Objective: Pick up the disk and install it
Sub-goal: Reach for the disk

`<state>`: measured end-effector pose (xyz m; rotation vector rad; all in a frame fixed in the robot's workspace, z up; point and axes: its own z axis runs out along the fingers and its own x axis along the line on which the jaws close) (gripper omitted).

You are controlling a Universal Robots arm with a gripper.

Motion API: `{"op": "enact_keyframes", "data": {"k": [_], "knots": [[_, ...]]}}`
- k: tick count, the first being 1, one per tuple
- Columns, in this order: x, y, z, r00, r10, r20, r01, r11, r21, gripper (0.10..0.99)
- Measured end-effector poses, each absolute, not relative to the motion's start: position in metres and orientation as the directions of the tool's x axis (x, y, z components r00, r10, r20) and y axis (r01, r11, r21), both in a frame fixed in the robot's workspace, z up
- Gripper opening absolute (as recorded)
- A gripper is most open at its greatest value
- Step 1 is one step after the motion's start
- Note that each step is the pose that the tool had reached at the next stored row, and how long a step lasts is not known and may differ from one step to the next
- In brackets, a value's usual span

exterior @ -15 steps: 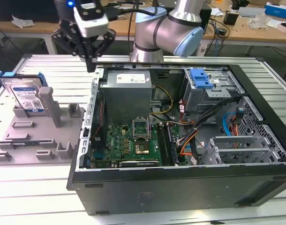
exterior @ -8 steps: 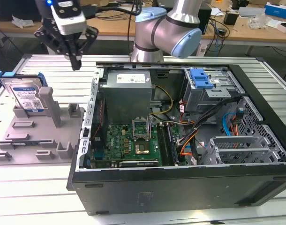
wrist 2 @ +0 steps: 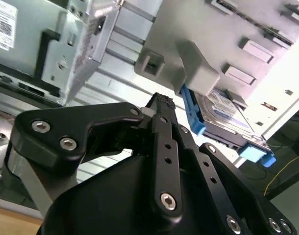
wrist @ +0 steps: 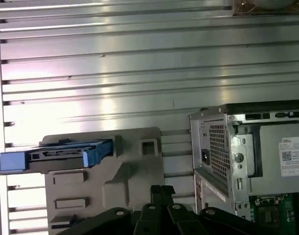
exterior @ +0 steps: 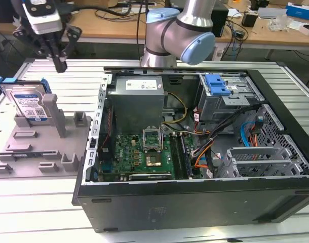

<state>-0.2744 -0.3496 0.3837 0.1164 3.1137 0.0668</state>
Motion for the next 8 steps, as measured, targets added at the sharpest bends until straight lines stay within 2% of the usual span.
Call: {"op": "enact_keyframes", "data": {"k": [8], "knots": [[-0.326, -0.327, 0.380, -0.997, 0.075, -0.023, 0.074, 0.996, 0.044, 0.106]]}}
